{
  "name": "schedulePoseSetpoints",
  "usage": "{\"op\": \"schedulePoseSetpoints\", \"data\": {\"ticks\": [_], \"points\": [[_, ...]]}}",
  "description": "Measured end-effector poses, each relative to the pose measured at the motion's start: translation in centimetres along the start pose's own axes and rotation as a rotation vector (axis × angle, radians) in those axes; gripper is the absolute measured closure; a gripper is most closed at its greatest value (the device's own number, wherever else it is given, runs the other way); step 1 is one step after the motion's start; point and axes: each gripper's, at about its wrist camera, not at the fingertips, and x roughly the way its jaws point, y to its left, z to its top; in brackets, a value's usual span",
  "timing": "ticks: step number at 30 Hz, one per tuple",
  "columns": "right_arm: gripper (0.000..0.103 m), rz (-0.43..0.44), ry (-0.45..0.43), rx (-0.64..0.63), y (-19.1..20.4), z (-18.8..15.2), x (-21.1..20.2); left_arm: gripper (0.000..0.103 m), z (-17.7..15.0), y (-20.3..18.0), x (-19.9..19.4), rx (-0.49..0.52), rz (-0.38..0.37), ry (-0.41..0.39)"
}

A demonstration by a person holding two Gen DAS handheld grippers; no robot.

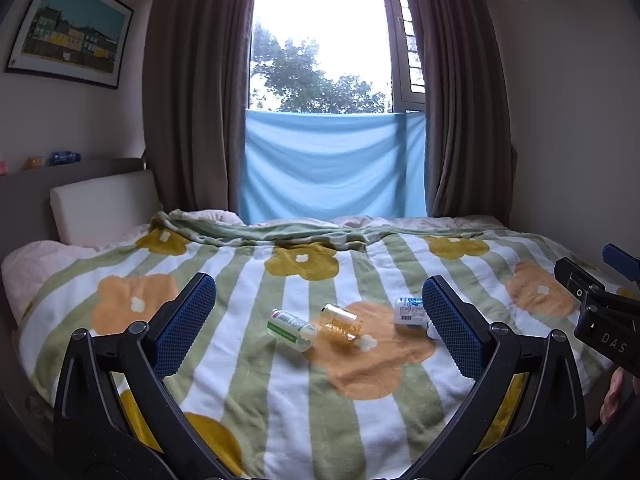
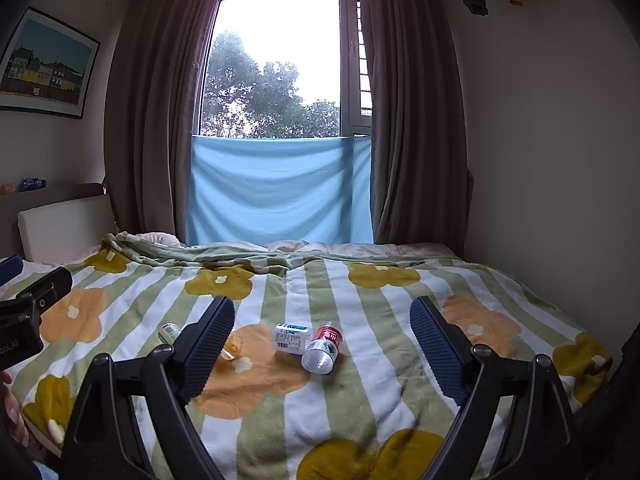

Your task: Flip cup upside down

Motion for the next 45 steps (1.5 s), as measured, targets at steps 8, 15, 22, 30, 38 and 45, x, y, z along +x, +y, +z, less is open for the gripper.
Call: {"op": "schedulePoseSetpoints", "data": {"ticks": [8,15,22,30,38,45], "points": [[0.015,-0.001,0.0,0.002,0.29,-0.07,-0.1,0.0,-0.08,-0.24,-0.18,-0.014,-0.019,0.008],[0.015,0.001,0.0,0.003,0.32,0.27,-0.31,0.0,-0.03,-0.21,-0.4,-0.013,-0.012,0.004],[0.015,0.003,0.0,0.005,0.2,0.34,-0.44,0.0,-0.06,-0.15,-0.55,-0.011,-0.013,0.002],[0.015,0.004,-0.003,0.005,0.16,0.39,-0.49,0.0,-0.09,-0.36,-0.52,-0.012,-0.011,0.0],[0.015,0.005,-0.003,0.006,0.08,0.4,-0.52,0.0,-0.06,-0.37,-0.5,-0.013,-0.011,0.002],[0.015,0.007,-0.002,0.008,0.02,0.34,-0.51,0.0,-0.13,-0.4,-0.51,-0.011,-0.01,0.0]]}}
